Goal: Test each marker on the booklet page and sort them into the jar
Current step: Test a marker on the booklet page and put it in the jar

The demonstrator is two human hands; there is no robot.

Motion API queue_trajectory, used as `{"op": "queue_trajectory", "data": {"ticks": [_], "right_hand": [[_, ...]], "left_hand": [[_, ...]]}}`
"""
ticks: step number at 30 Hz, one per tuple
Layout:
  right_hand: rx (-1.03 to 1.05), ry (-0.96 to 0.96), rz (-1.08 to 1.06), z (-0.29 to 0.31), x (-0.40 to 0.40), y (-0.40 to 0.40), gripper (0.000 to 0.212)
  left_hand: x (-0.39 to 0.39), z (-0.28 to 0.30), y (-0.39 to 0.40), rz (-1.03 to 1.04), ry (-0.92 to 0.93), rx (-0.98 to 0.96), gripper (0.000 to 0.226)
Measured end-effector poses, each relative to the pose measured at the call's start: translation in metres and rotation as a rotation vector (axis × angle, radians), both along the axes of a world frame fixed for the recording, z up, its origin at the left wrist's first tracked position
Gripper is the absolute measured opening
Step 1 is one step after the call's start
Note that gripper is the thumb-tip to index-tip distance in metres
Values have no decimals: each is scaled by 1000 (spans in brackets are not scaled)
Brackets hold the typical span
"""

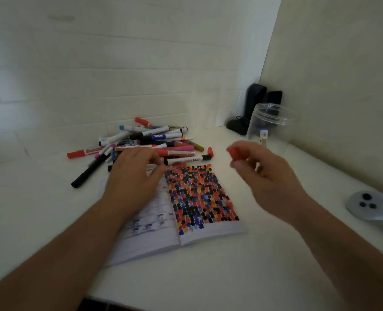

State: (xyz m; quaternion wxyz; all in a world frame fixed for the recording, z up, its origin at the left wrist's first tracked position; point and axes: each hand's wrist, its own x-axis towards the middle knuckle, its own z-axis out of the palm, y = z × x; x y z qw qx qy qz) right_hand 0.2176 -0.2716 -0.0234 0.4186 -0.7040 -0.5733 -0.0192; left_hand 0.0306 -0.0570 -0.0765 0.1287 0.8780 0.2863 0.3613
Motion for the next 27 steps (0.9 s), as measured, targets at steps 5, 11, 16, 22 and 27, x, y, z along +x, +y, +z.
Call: {"op": "queue_trajectory", "data": {"ticks": [5, 11, 16, 22, 27], "right_hand": [[500, 157, -156, 83, 45, -19, 30], [529, 90, -405, 96, 90, -9, 38], [396, 54, -442, 55, 95, 6, 29], [668, 74, -442, 69, 73, 0, 36], [656, 131, 10, 85, -3, 18, 49]], "left_hand": [[7, -10, 1, -70, 212, 136, 21], [22, -1, -18, 19, 610, 420, 46], [29, 9, -16, 43, 772, 427, 55], [29, -4, -13, 17, 655, 476, 49], [23, -12, -8, -73, 360, 356, 32]]}}
